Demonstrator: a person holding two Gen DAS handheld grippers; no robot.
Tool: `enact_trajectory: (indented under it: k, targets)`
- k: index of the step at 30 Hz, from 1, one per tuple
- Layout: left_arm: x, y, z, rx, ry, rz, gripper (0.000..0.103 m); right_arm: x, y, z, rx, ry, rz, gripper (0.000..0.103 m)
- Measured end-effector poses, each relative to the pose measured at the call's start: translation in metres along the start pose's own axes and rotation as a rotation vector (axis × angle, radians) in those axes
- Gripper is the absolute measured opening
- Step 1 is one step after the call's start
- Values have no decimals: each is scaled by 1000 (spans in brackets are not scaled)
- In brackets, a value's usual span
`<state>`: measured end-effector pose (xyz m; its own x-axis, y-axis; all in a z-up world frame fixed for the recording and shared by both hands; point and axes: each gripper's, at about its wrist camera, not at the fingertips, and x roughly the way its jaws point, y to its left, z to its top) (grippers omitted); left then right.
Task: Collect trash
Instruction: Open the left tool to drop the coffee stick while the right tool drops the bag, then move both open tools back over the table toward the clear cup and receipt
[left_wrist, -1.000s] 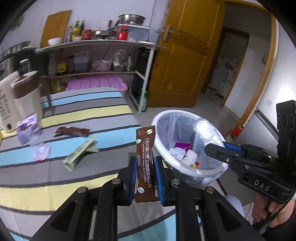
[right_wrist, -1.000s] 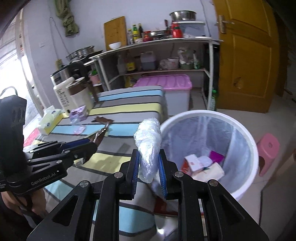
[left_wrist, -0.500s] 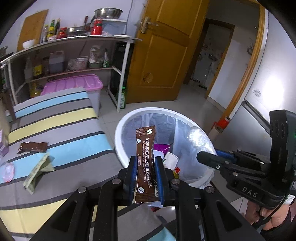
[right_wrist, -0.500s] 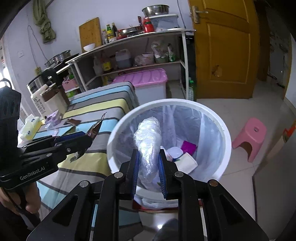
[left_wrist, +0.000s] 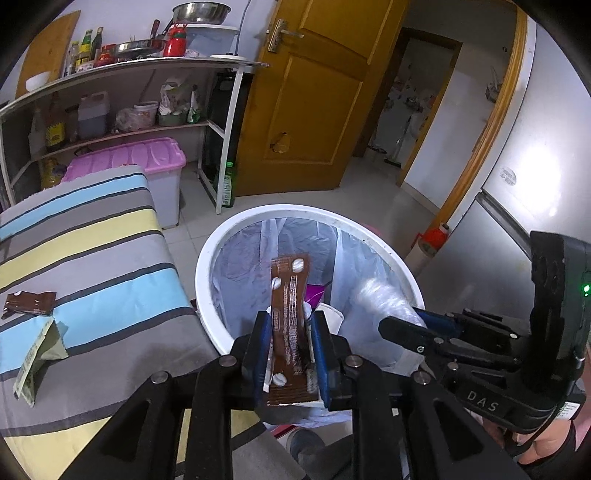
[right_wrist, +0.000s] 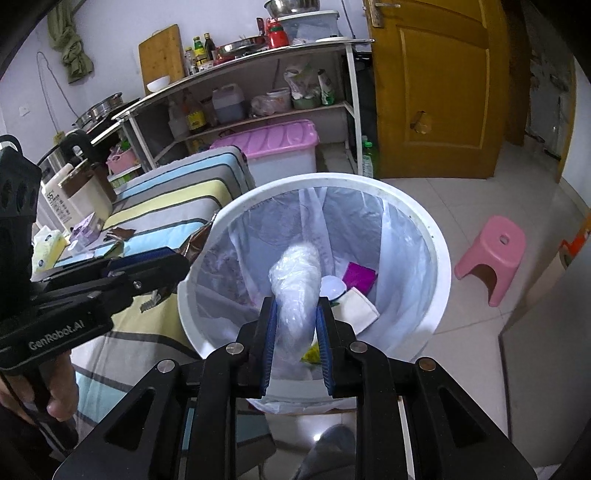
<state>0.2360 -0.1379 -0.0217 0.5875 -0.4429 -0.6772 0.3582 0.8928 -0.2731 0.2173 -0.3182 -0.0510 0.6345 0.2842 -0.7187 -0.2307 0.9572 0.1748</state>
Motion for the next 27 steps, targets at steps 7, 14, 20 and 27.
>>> enact_trajectory:
  k: [7, 14, 20, 27]
  targets:
    - [-5, 4, 0, -15, -8, -16, 33, -3, -2, 0, 8, -9, -4, 36]
    - [-22, 12, -6, -46, -32, -19, 33, -18, 8, 1, -4, -46, 2, 36]
    - [-47, 19, -19, -49, -67, 8, 33, -31, 28, -1, -30, -75, 33, 36]
    - [-78, 33, -35, -66, -103, 69, 33, -39, 56, -5, -65, -86, 74, 36]
